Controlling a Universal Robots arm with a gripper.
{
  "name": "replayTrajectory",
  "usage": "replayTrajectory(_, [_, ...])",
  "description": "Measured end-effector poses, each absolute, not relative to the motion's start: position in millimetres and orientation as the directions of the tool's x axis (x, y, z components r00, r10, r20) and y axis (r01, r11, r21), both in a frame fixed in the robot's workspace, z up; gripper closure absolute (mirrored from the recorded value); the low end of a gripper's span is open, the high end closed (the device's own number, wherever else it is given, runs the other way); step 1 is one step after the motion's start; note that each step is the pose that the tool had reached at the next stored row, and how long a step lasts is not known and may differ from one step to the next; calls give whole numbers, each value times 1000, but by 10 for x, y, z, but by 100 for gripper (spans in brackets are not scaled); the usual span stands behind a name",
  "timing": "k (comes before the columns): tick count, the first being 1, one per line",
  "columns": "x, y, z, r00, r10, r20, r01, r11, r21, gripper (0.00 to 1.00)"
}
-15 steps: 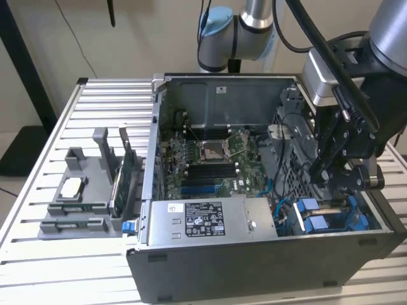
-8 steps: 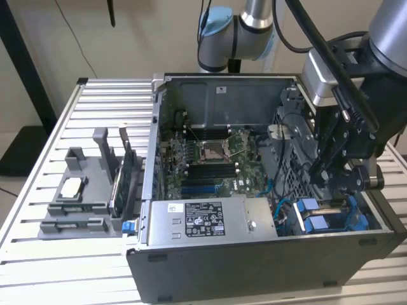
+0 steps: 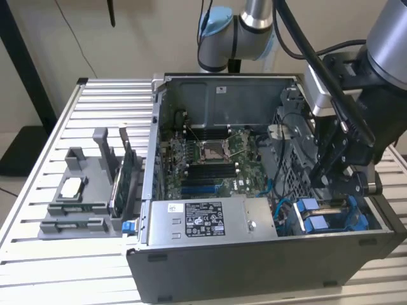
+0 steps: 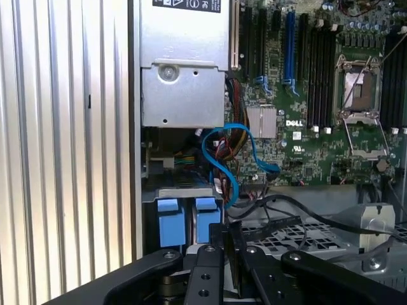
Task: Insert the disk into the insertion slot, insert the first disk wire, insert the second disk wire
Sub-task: 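Insert the second disk wire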
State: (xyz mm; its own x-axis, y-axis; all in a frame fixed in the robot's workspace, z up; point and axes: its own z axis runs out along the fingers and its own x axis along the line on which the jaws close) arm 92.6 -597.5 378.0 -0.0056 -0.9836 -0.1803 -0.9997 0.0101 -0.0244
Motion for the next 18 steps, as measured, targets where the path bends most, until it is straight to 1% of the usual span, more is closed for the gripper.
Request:
replayTrajectory(6, [1163, -5968, 3707, -6, -985, -172, -1000, 10, -24, 84])
replayTrajectory(13, [1418, -5961, 3662, -6, -988, -152, -1000, 9, -22, 84])
replayTrajectory(18, [1426, -5961, 3660, -6, -988, -152, -1000, 9, -22, 84])
